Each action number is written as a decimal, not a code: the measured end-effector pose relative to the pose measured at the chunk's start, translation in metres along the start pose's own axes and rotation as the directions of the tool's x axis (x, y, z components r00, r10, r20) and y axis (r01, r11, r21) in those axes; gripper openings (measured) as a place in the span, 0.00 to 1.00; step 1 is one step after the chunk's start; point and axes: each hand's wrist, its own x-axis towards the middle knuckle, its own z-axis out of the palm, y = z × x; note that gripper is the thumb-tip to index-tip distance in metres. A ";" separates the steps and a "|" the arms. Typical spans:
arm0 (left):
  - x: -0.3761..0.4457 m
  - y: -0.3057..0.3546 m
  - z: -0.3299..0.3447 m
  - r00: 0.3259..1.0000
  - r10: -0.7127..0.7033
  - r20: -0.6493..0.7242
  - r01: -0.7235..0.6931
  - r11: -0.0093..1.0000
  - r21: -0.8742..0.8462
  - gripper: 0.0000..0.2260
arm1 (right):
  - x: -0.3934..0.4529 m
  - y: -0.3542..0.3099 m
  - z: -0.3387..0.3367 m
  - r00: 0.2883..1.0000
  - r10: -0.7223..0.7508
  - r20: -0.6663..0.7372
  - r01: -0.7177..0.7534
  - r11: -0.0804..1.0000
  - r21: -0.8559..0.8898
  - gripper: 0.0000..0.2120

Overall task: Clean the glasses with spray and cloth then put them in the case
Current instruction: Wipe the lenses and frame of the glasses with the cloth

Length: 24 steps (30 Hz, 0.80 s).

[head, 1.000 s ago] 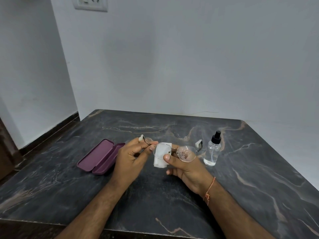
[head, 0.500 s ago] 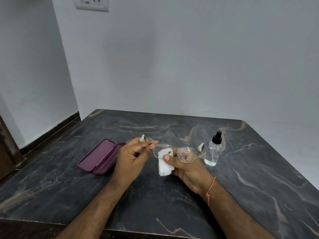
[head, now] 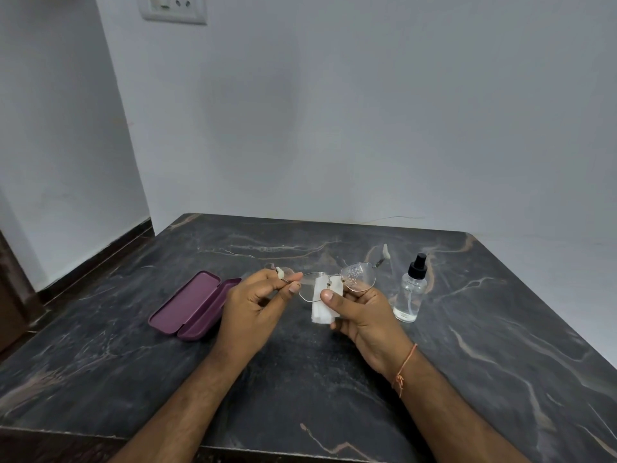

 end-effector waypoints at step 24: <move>-0.002 0.002 0.000 1.000 -0.018 0.012 0.018 0.998 -0.055 0.10 | -0.008 -0.004 0.001 0.972 0.097 0.212 -0.080 0.993 -0.089 0.24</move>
